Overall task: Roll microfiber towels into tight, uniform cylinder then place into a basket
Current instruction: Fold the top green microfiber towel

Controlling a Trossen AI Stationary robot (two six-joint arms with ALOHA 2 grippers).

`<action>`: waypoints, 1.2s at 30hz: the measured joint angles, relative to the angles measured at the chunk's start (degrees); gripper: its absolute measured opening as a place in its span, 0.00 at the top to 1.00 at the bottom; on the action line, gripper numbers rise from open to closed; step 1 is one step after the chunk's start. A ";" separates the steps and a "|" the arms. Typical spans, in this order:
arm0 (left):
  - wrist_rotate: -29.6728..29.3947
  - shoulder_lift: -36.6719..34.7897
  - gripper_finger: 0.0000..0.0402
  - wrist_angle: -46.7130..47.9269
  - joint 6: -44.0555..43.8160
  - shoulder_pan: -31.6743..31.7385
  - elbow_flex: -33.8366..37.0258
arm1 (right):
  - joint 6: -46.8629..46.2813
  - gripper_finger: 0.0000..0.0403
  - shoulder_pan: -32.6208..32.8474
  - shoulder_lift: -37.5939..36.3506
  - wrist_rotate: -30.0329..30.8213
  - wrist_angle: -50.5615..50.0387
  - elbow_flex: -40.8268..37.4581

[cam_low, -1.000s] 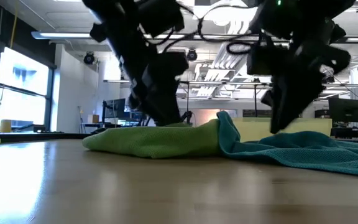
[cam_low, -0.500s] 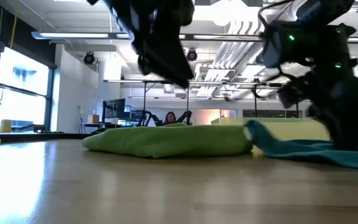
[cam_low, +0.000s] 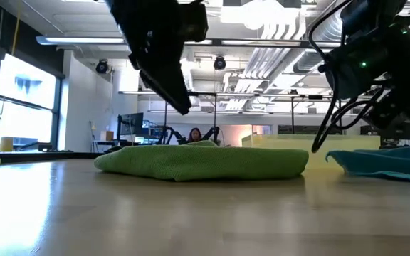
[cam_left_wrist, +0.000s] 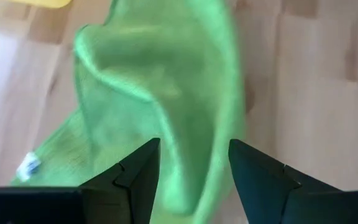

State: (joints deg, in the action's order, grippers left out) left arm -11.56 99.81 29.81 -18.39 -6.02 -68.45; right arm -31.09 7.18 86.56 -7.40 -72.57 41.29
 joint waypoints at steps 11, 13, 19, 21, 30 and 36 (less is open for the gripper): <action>-5.64 0.00 0.55 5.26 1.86 0.04 0.02 | 0.07 0.69 0.00 -0.04 1.22 -0.08 7.94; -7.56 0.00 0.55 5.22 4.25 0.04 0.02 | 0.03 0.69 0.00 -0.04 2.73 0.53 10.36; -10.13 0.00 0.55 5.36 7.84 2.17 0.02 | 0.04 0.69 0.00 -0.09 12.02 13.68 14.91; -10.13 0.00 0.55 5.62 8.11 3.57 0.02 | 0.14 0.69 -0.02 -0.09 12.98 20.24 14.92; -4.57 0.02 0.55 10.84 9.30 10.93 0.02 | -6.54 0.69 0.00 0.00 20.49 35.21 14.90; -1.47 0.02 0.55 11.16 10.54 13.03 1.34 | -10.37 0.69 0.11 3.35 23.54 35.59 14.87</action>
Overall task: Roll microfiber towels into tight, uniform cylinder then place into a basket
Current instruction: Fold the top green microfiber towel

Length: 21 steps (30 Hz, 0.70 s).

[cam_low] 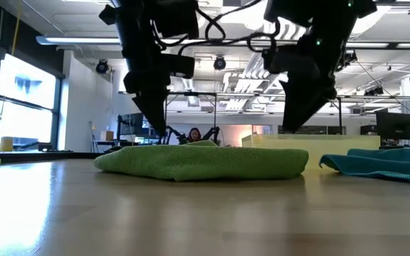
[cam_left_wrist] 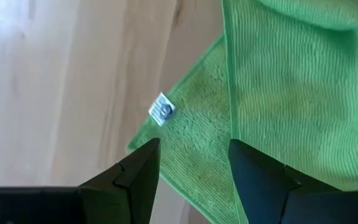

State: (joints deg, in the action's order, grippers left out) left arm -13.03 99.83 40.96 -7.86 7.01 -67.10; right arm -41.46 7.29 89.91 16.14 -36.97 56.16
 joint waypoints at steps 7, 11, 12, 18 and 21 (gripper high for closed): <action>0.80 0.00 0.55 -0.02 -0.31 -0.22 2.20 | -2.25 0.69 0.00 7.50 0.39 1.74 -0.09; 0.80 0.00 0.55 -0.05 -0.45 -0.56 2.29 | -2.07 0.69 -0.17 10.58 1.25 3.17 -0.09; 0.78 0.00 0.55 -0.06 -0.52 -0.72 2.29 | -2.07 0.69 -0.17 11.17 2.04 2.94 -0.09; 0.61 0.00 0.55 -0.07 -0.94 -1.09 2.31 | -0.60 0.69 -0.13 12.87 3.89 3.10 0.02; 0.60 0.00 0.55 -0.06 -1.44 -1.21 2.31 | 0.24 0.74 -0.15 12.93 3.91 3.21 0.02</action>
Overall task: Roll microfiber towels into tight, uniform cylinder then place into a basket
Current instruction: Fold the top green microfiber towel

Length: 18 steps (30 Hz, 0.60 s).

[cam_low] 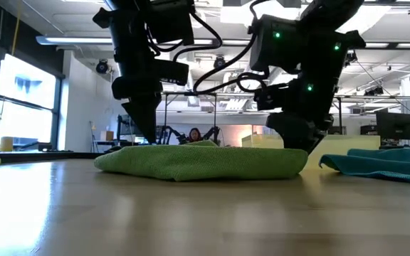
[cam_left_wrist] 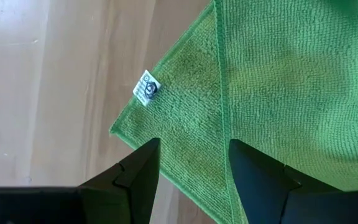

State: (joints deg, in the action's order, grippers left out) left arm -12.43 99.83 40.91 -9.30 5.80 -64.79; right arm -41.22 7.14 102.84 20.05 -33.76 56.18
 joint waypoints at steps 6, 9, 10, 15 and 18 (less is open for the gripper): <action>-0.02 0.00 0.55 0.00 -1.01 -0.19 0.00 | 1.74 0.92 -0.04 0.12 -0.32 -0.17 0.00; 0.00 0.00 0.55 0.00 -0.98 -0.52 0.00 | 3.90 0.99 -0.01 0.12 -0.93 -0.19 0.00; 0.00 0.00 0.55 0.00 -0.99 -0.67 0.00 | 4.04 0.98 0.05 0.12 -1.20 -0.35 0.10; 0.00 0.00 0.55 0.00 -0.98 -1.38 0.00 | 6.05 0.99 0.81 -1.22 -3.11 -4.58 1.85; -0.02 0.00 0.55 -0.07 -0.98 -1.87 0.01 | 6.76 0.99 1.42 -3.22 -2.90 -6.16 3.23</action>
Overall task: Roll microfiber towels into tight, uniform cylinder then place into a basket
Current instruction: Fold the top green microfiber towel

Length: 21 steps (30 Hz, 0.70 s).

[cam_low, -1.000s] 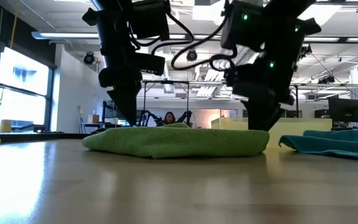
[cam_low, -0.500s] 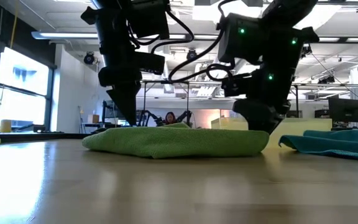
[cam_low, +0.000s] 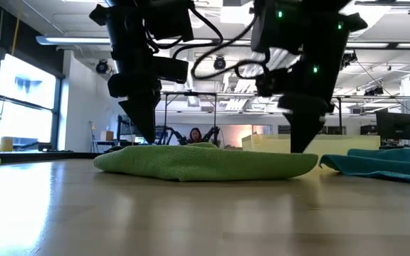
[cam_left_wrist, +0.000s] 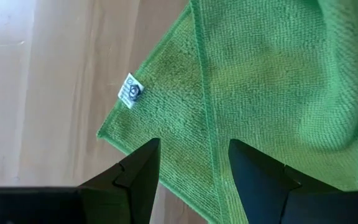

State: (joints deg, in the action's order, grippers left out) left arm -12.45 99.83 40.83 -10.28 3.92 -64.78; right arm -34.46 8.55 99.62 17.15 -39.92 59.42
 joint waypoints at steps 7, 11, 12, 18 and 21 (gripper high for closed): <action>-0.29 0.00 0.55 -1.12 1.22 -1.03 0.01 | 4.98 1.00 1.63 -4.88 0.00 -0.66 0.99; -0.82 0.00 0.55 -4.56 4.28 -1.35 0.03 | 11.57 1.00 3.31 -7.79 0.00 -0.52 0.99; -0.81 0.00 0.55 -6.01 5.11 -1.40 0.03 | 13.69 1.00 3.86 -8.26 -0.03 -0.54 0.99; 0.08 0.00 0.55 -18.46 13.38 -1.71 0.03 | 27.72 1.00 7.84 -10.26 -0.18 0.83 0.99; 0.26 0.00 0.55 -25.32 17.43 -2.29 0.03 | 35.06 1.00 9.84 -10.49 -0.18 2.15 0.99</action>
State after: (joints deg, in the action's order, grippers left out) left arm -12.19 99.83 15.51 7.15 1.63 -64.75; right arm 0.60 18.39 89.13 16.97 -37.77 60.40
